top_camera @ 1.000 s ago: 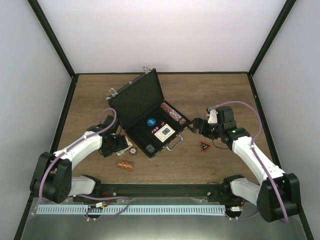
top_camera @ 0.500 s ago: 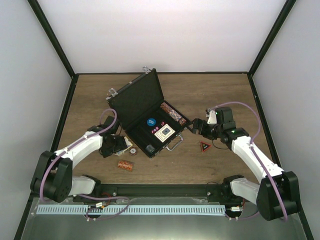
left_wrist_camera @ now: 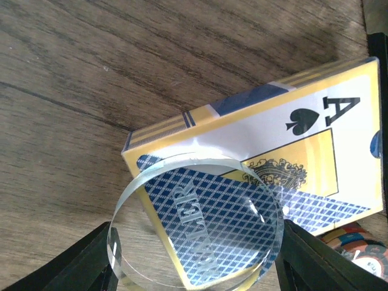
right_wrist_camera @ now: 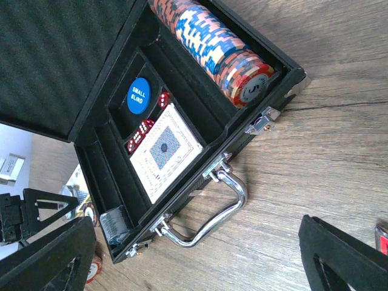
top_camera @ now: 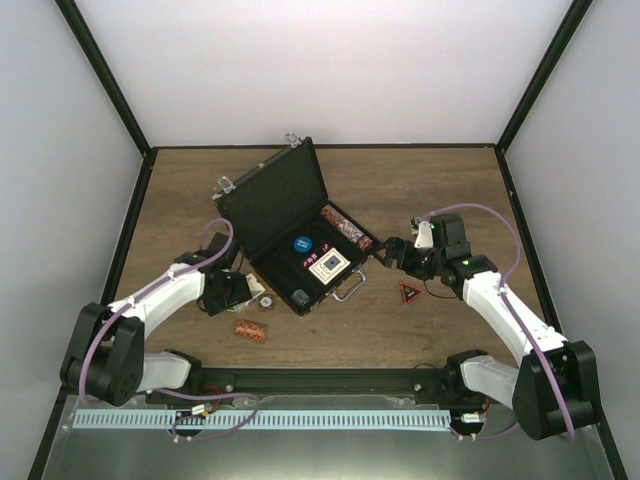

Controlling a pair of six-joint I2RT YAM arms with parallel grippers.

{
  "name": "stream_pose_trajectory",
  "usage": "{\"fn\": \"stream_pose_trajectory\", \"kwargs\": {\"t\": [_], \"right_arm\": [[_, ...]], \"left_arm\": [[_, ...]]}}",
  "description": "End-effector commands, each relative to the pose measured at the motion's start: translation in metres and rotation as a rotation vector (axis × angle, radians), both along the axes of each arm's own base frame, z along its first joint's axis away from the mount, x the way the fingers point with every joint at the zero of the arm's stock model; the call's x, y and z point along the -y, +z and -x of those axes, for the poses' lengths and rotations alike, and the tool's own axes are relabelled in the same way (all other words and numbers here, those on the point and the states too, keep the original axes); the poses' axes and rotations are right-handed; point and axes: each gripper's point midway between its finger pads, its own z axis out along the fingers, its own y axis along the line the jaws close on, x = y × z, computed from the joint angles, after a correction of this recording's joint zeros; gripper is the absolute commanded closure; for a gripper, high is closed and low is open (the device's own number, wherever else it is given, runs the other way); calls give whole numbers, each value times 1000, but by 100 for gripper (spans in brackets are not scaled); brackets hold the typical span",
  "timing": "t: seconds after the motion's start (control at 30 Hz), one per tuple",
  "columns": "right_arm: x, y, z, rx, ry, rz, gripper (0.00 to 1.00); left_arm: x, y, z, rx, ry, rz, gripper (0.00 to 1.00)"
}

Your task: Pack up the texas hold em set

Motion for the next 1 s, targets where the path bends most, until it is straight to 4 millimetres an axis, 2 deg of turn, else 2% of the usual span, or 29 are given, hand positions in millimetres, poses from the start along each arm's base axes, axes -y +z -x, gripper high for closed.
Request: {"fn": "stream_pose_trajectory", "kwargs": {"t": [0.0, 0.1, 0.2, 0.33, 0.4, 0.53, 0.63, 0.77, 0.87, 0.97], "right_arm": [[-4, 9, -2, 20, 9, -11, 6], [-3, 15, -3, 36, 6, -8, 6], [0, 23, -6, 57, -6, 13, 6], [5, 34, -7, 81, -25, 32, 6], [6, 41, -6, 98, -31, 30, 6], [11, 48, -3, 119, -56, 40, 6], [17, 49, -2, 120, -82, 59, 5], [23, 57, -3, 138, -108, 80, 5], [27, 63, -3, 158, -127, 94, 5], [36, 63, -6, 164, -171, 129, 4]], "left_arm": [[-3, 9, 3, 12, 0, -10, 33], [-6, 22, -4, 62, 8, -23, 34], [-4, 45, -15, 133, -24, -22, 37], [16, 79, -23, 216, -122, -11, 40], [42, 96, -25, 250, -194, 20, 41], [133, 123, -20, 324, -410, 72, 41], [200, 122, -9, 343, -598, 93, 40], [260, 102, 15, 335, -783, 125, 40], [290, 82, 37, 298, -888, 153, 40], [299, 60, 48, 257, -948, 125, 40]]}}
